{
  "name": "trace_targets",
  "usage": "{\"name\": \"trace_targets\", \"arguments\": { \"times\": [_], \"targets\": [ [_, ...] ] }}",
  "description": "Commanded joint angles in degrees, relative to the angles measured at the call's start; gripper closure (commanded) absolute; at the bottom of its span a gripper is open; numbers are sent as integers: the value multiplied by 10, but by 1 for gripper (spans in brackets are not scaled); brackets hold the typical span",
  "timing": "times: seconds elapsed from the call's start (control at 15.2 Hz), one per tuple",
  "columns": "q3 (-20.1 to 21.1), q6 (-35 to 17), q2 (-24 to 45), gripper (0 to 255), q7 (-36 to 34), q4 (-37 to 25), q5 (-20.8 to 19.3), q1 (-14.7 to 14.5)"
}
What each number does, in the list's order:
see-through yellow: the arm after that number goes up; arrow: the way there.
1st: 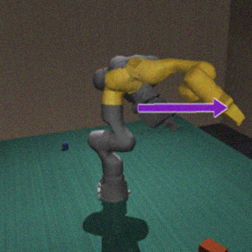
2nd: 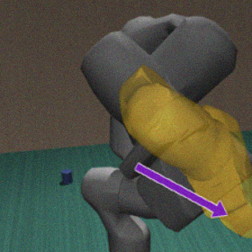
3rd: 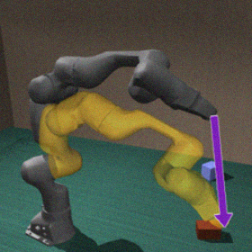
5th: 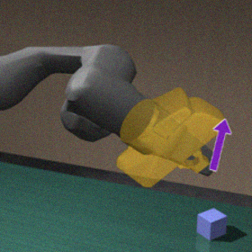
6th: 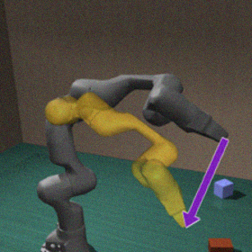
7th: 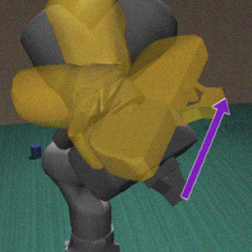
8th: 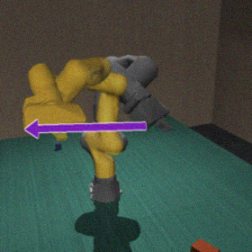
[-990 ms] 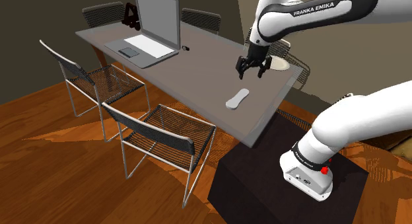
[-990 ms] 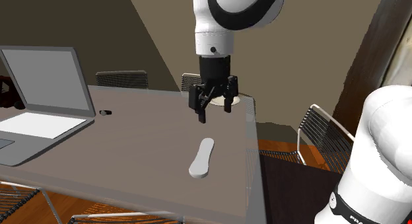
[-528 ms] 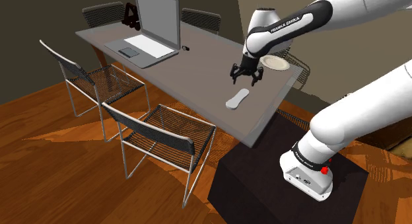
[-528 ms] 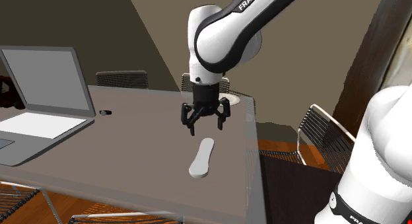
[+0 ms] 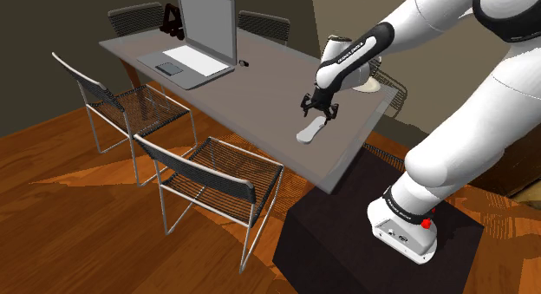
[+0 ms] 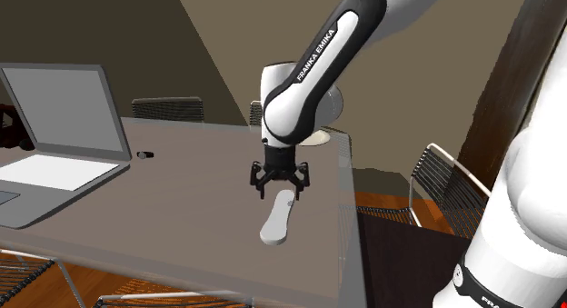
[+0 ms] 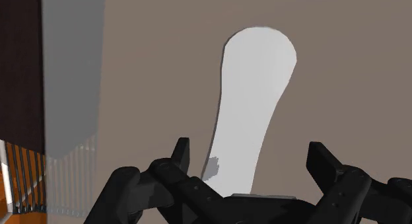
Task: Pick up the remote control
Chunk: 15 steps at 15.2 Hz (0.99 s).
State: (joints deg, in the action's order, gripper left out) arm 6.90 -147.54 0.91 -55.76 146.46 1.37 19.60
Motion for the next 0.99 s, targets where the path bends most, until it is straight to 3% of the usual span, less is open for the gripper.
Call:
{"name": "trace_targets", "arguments": {
  "times": [0.0, 0.66, 0.73, 0.92],
  "targets": [
    [-11, -36, 42, 0, -40, -10, -6, 10],
    [-17, -100, 108, 0, -50, -12, -18, 7],
    [-17, -101, 108, 255, -50, -11, -18, 7],
    [-17, -101, 108, 255, -50, -11, -18, 7]
  ]
}}
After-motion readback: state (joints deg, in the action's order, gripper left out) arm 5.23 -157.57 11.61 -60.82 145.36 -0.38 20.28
